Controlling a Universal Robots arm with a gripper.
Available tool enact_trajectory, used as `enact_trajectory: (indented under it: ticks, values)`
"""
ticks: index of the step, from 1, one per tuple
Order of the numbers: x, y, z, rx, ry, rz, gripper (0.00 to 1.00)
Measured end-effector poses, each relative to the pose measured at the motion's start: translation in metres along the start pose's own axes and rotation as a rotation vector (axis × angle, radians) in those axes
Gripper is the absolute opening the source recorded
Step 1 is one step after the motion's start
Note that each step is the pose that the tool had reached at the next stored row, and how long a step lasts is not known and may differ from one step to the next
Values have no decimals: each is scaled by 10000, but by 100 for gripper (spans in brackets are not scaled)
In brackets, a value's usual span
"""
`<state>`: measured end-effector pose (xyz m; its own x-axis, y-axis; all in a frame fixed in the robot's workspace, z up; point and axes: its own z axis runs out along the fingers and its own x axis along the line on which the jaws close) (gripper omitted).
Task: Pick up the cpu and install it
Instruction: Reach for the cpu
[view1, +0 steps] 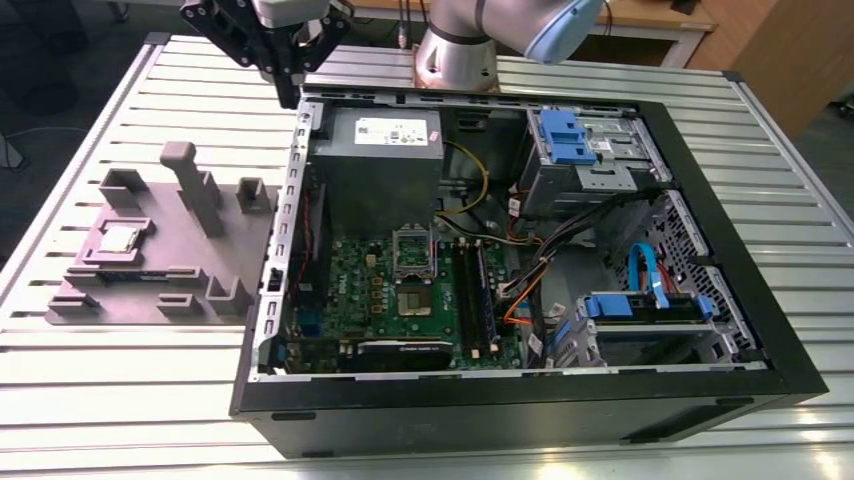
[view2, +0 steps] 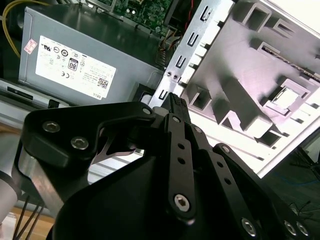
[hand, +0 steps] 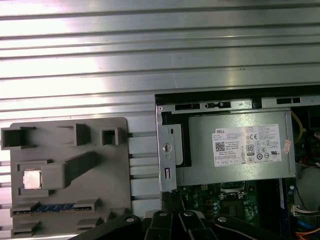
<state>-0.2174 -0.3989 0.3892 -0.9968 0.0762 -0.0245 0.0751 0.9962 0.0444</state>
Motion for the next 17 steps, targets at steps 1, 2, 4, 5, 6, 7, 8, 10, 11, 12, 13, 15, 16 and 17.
enact_trajectory:
  ticks: [1, 2, 4, 5, 6, 7, 8, 10, 11, 12, 13, 15, 16, 17]
  values:
    - [4, 0, 0, 0, 0, 0, 11]
    - [7, -1, 0, 0, 1, 0, 11]
    - [13, -1, 1, 1, 1, 0, 11]
    - [16, -1, 1, 0, 0, -1, 11]
    - [19, -2, 1, 0, 1, -1, 11]
    - [21, -2, 1, 0, 1, -1, 11]
    - [23, -2, 2, 0, 1, -1, 11]
    - [27, -2, 2, 1, 1, -1, 11]
    - [28, -3, 3, 0, 1, 0, 11]
    - [30, -3, 3, 1, 1, 0, 11]
    - [31, -3, 3, 0, 1, 0, 11]
    - [35, -3, 4, 0, 0, 0, 11]
    - [37, -3, 4, 0, 0, 0, 11]
    - [49, -4, 6, 0, 1, 0, 11]
